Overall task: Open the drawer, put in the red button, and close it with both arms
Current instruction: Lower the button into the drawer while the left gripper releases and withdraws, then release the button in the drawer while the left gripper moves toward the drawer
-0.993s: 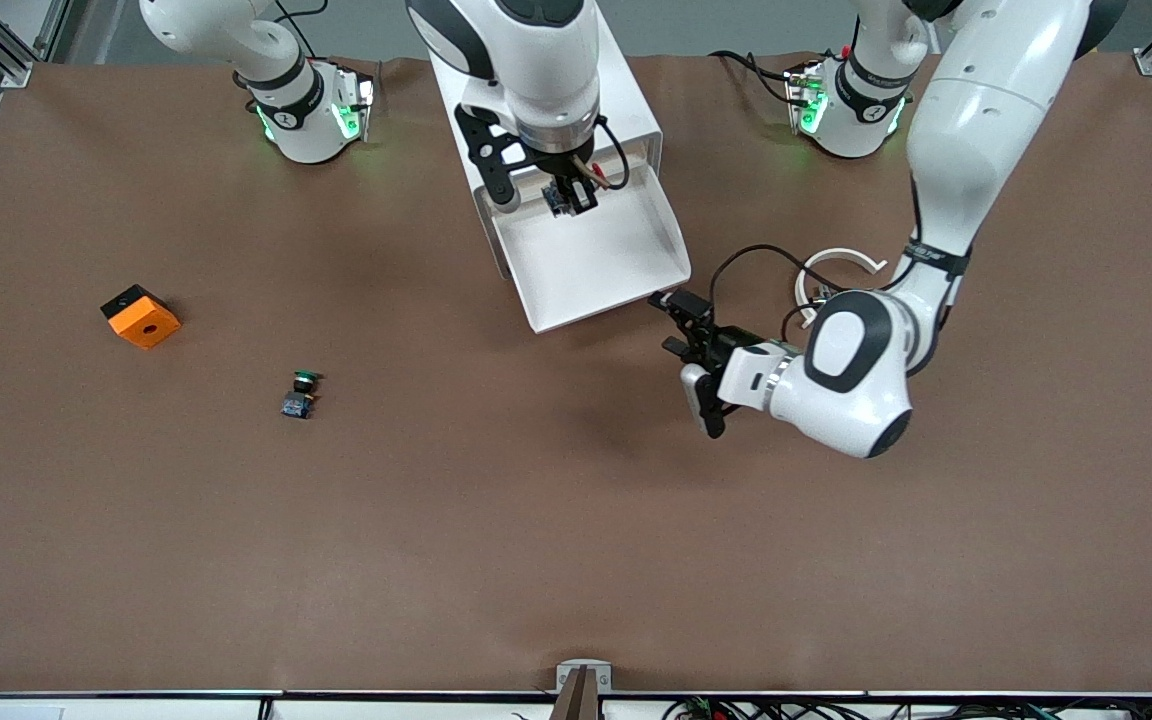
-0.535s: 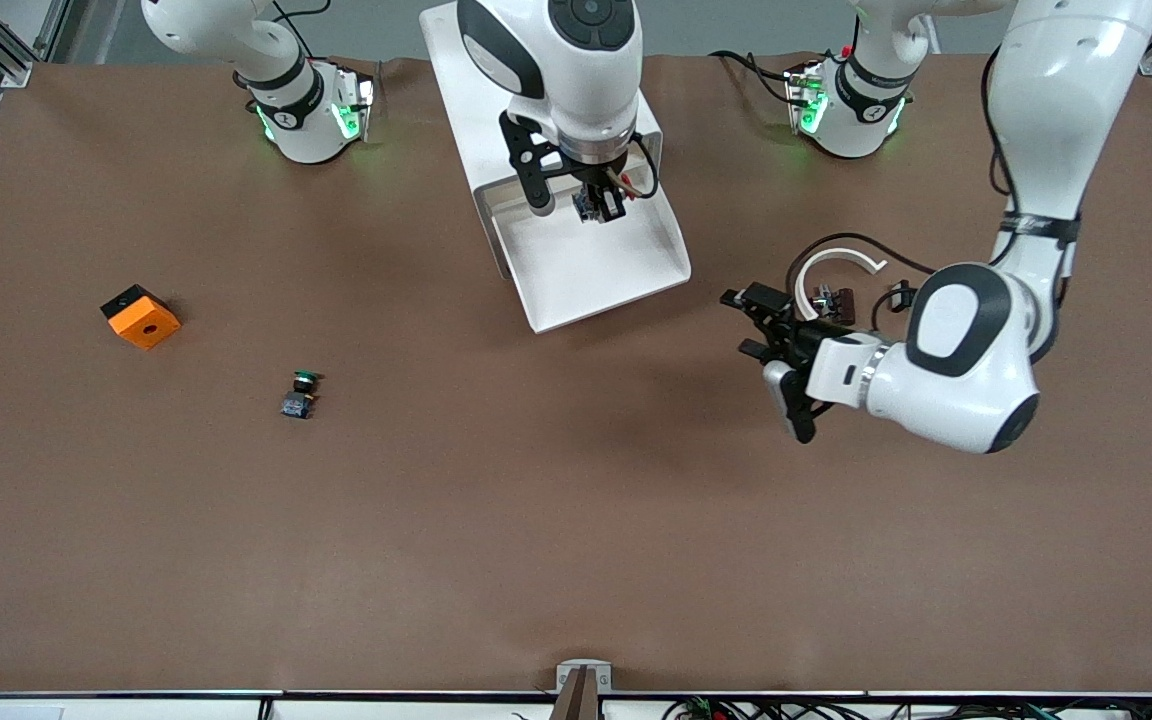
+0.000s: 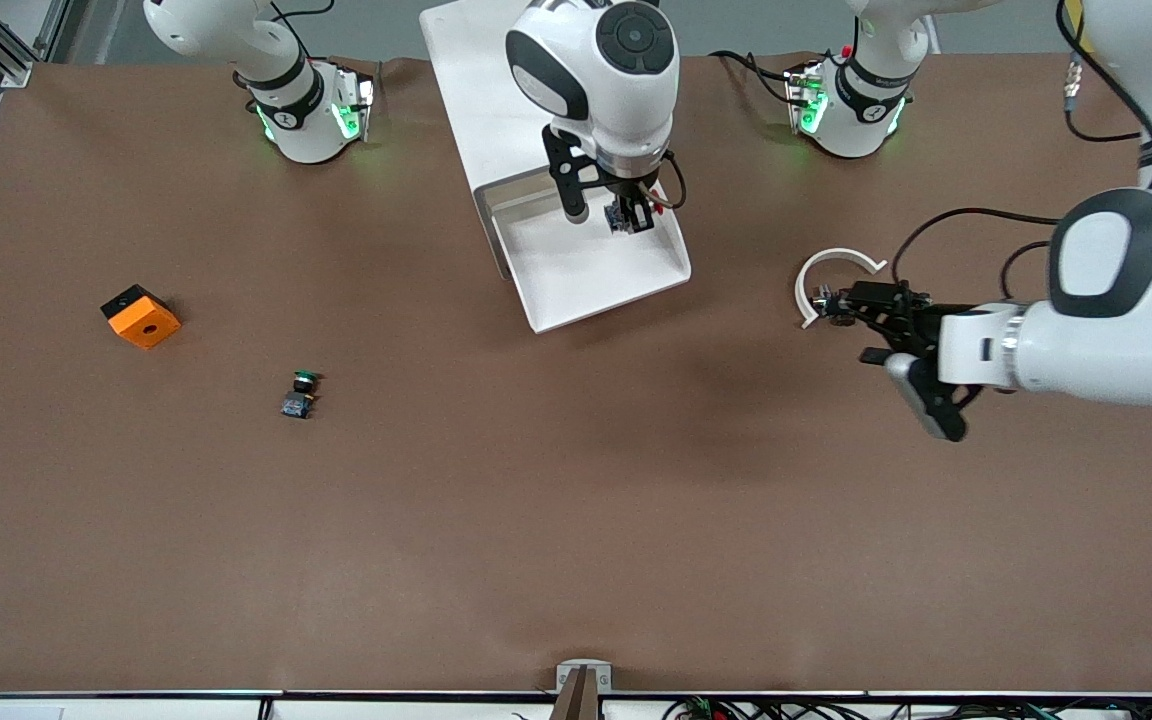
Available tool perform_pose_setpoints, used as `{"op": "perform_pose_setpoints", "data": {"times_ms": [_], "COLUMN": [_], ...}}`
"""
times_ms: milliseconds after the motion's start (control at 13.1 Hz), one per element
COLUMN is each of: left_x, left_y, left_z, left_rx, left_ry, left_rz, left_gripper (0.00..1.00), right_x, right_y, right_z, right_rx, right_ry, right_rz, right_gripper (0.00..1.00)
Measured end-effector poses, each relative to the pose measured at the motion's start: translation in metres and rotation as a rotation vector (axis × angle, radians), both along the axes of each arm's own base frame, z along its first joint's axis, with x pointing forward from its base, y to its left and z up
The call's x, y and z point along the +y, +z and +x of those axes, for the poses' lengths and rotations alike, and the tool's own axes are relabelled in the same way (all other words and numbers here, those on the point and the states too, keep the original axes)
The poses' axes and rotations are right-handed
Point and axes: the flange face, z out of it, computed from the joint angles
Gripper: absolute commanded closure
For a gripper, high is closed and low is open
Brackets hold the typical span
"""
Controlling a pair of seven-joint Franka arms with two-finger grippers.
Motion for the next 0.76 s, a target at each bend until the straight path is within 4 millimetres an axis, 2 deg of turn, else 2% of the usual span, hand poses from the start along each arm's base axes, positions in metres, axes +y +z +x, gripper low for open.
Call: {"op": "perform_pose_setpoints", "data": {"times_ms": [153,305,458,611,764], "left_x": [0.035,0.052,0.052,0.048,0.028], "left_y": [0.014,0.030,0.040,0.040,0.037], "left_z": [0.000,0.002,0.005,0.011,0.015], "left_rx": [-0.034,-0.077,-0.090,-0.098,-0.102], "left_ry": [0.031,0.031,0.093,0.175,0.255], "left_rz": [0.060,0.161,0.222,0.280,0.376], "left_gripper": [0.00,0.00,0.00,0.00,0.00], "right_x": [0.006,0.008,0.011,0.012,0.011], "right_y": [-0.019,-0.033,-0.043,-0.050,-0.054], "right_z": [0.000,0.002,0.003,0.003,0.002], "right_rx": [0.002,0.002,-0.002,0.001,0.005], "right_ry": [-0.003,-0.007,-0.015,-0.018,-0.019], "right_rz": [-0.010,-0.015,-0.013,-0.020,-0.027], "right_gripper": [1.00,1.00,1.00,1.00,1.00]}}
